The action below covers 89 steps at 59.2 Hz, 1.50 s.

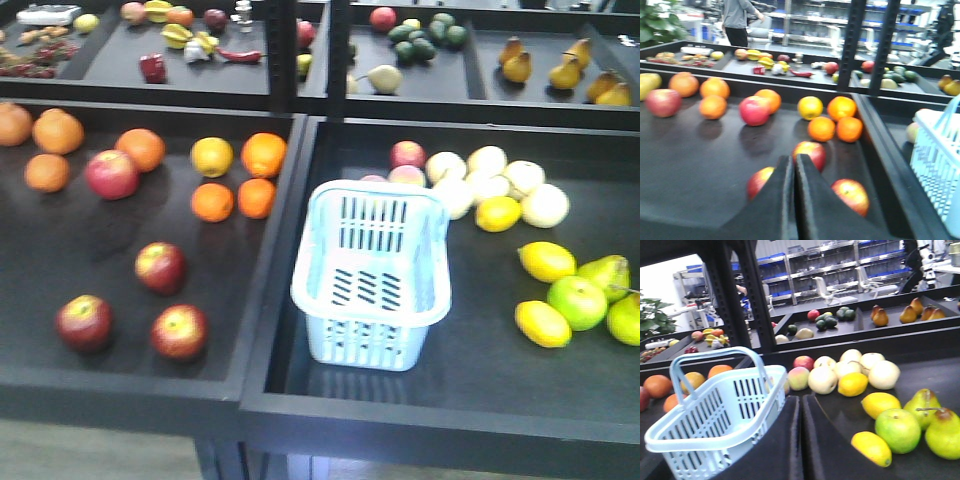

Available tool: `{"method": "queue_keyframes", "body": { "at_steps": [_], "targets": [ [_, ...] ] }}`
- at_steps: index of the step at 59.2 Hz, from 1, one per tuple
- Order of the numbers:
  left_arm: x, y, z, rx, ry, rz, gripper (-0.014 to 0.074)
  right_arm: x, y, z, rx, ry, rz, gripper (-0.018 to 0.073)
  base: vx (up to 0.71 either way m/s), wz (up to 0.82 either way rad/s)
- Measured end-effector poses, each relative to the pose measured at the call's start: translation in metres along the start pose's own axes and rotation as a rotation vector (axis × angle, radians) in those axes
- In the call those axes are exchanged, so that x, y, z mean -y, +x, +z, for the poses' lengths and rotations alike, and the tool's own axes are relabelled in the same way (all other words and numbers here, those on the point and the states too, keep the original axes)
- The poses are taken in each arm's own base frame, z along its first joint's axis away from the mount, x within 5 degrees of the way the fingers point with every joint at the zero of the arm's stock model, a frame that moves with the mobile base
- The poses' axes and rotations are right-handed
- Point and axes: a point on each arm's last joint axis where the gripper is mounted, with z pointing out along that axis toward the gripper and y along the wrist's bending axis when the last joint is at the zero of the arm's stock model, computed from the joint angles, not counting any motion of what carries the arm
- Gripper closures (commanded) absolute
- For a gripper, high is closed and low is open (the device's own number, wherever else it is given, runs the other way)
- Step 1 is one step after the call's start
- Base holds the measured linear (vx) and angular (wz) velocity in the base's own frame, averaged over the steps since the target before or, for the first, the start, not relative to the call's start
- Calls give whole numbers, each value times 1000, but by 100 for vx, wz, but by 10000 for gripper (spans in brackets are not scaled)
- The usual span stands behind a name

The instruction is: Pick three apples into basket with both arms

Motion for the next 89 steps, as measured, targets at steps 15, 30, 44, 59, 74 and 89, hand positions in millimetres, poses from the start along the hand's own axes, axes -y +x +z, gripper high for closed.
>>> {"method": "queue_keyframes", "body": {
  "at_steps": [15, 30, 44, 59, 74, 89],
  "targets": [
    [0, 0, 0, 0, 0, 0, 602, 0, 0, 0, 0, 0, 0, 568, 10, -25],
    [0, 0, 0, 0, 0, 0, 602, 0, 0, 0, 0, 0, 0, 568, 9, -16],
    [0, 0, 0, 0, 0, 0, 602, 0, 0, 0, 0, 0, 0, 568, 9, -2],
    [0, 0, 0, 0, 0, 0, 602, 0, 0, 0, 0, 0, 0, 568, 8, 2],
    [0, 0, 0, 0, 0, 0, 602, 0, 0, 0, 0, 0, 0, 568, 7, 2],
    [0, 0, 0, 0, 0, 0, 602, 0, 0, 0, 0, 0, 0, 568, 6, 1]
  ]
}}
